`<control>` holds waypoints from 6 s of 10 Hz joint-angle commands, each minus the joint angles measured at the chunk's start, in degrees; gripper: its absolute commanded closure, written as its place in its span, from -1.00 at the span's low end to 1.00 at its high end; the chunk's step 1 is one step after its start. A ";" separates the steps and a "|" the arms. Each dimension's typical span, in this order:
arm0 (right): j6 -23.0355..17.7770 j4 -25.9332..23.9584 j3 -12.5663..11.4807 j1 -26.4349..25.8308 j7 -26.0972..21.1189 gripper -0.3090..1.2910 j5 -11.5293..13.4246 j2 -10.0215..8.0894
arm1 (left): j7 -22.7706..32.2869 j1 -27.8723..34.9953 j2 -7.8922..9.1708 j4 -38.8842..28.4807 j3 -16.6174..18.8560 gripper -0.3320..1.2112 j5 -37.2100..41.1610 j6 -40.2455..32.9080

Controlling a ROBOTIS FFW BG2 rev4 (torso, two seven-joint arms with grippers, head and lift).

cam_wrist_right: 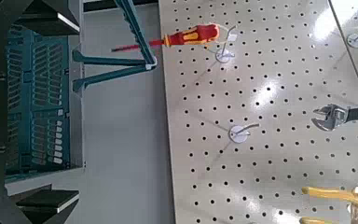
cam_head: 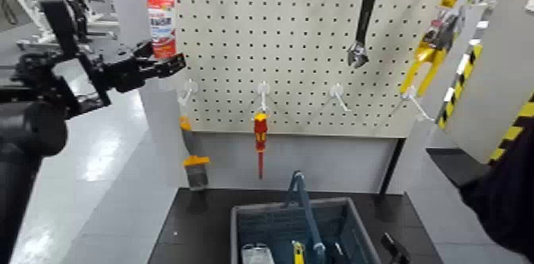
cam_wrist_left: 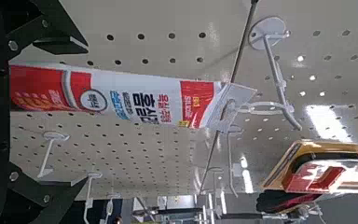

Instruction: Put the red glue tube into the crate.

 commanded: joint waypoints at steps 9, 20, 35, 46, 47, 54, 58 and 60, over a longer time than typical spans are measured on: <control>-0.12 0.06 0.07 -0.07 -0.09 -0.52 0.00 0.26 | 0.62 -1.90 -0.57 0.29 -1.73 0.96 -1.11 0.77; 0.76 -0.20 -0.02 0.10 -0.70 -0.52 0.18 0.18 | 5.11 0.73 -2.33 -22.56 -4.37 0.96 6.89 13.43; 1.02 -0.37 -0.02 0.54 -1.14 -0.52 0.44 0.00 | 7.48 16.29 -4.35 -12.02 -17.90 0.96 10.93 16.85; 0.93 -0.46 -0.11 0.54 -1.67 -0.52 0.53 0.35 | 1.59 21.03 -4.62 -2.70 -18.96 0.96 3.64 14.83; 0.93 -0.46 -0.11 0.54 -1.67 -0.52 0.53 0.35 | 1.24 21.30 -4.62 -2.44 -18.61 0.96 3.02 15.01; 0.76 -0.55 -0.11 0.63 -1.76 -0.52 0.53 0.09 | 0.89 20.86 -4.53 -2.35 -18.78 -0.33 1.09 14.92; 0.32 -0.55 -0.11 0.72 -1.76 -0.52 0.53 0.00 | 1.06 20.42 -4.44 -2.61 -19.31 -0.34 1.09 14.48; -0.03 -0.55 -0.11 0.89 -1.67 -0.52 0.53 -0.09 | 3.79 20.77 -4.53 -5.51 -18.61 -0.34 0.30 11.93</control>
